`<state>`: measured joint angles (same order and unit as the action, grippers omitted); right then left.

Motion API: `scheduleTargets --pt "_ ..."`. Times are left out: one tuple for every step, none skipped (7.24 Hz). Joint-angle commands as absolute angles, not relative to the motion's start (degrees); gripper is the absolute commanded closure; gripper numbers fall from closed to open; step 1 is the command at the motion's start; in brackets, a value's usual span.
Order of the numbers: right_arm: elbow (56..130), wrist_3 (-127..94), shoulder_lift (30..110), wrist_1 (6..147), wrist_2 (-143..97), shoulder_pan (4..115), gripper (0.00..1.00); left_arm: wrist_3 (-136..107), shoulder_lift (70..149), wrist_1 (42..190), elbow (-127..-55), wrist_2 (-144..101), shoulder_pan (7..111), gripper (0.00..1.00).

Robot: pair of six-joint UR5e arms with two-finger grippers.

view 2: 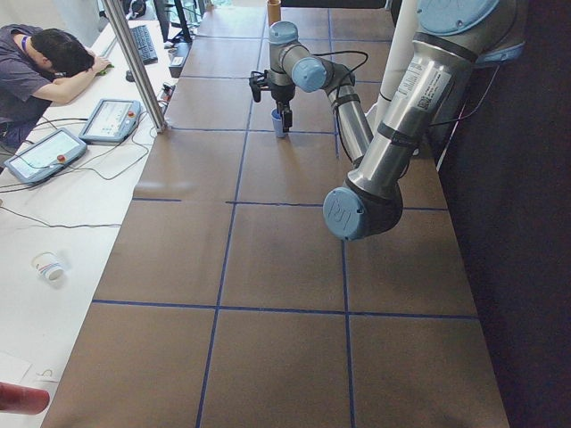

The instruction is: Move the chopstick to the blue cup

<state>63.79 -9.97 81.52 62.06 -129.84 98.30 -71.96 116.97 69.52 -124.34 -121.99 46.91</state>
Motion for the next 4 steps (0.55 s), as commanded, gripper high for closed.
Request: scheduleTargets --pt "60.83 -11.6 78.85 61.26 -128.15 98.26 0.0 -71.89 116.81 69.52 -124.28 -121.99 46.93 0.0" --pt "60.04 -11.69 78.66 61.26 -128.14 98.26 0.0 -71.89 116.89 69.52 -124.45 -121.99 46.93 0.0" --pt "59.33 -12.65 78.49 61.26 -128.14 98.26 0.0 -71.89 116.81 69.52 -124.45 -121.91 46.93 0.0" --pt "59.15 -13.18 78.4 61.26 -128.14 98.26 0.0 -71.89 116.81 69.43 -124.45 -121.9 47.02 0.0"
